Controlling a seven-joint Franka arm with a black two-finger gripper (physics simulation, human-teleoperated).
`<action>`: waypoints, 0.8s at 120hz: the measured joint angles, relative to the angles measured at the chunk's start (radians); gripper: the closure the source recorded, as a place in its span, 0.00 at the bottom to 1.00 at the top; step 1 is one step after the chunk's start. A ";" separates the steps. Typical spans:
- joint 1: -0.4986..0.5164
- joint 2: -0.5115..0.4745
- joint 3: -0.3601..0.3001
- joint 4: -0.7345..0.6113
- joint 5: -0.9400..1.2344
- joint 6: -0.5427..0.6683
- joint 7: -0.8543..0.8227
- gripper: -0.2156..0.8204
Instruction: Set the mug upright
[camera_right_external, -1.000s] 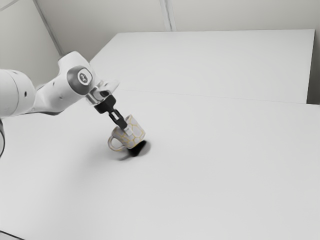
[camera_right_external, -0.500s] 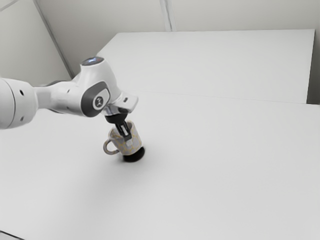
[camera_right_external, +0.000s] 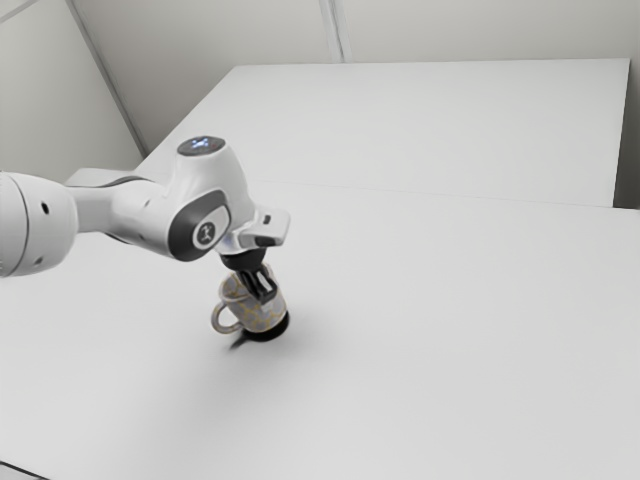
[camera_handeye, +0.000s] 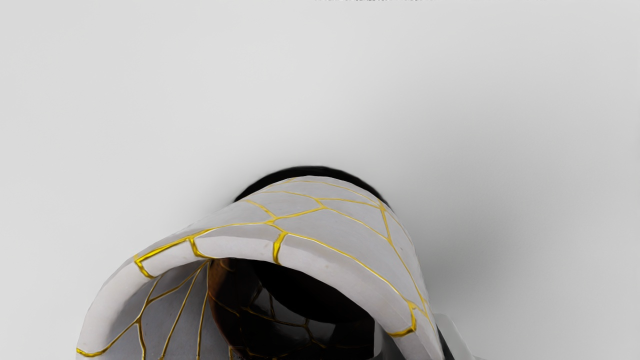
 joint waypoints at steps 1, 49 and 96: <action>0.000 0.000 -0.001 0.000 -0.001 0.000 -0.002 0.81; 0.006 -0.045 -0.023 0.057 -0.025 -0.067 -0.130 0.30; -0.094 0.010 0.199 0.565 -0.029 -0.433 -0.291 0.22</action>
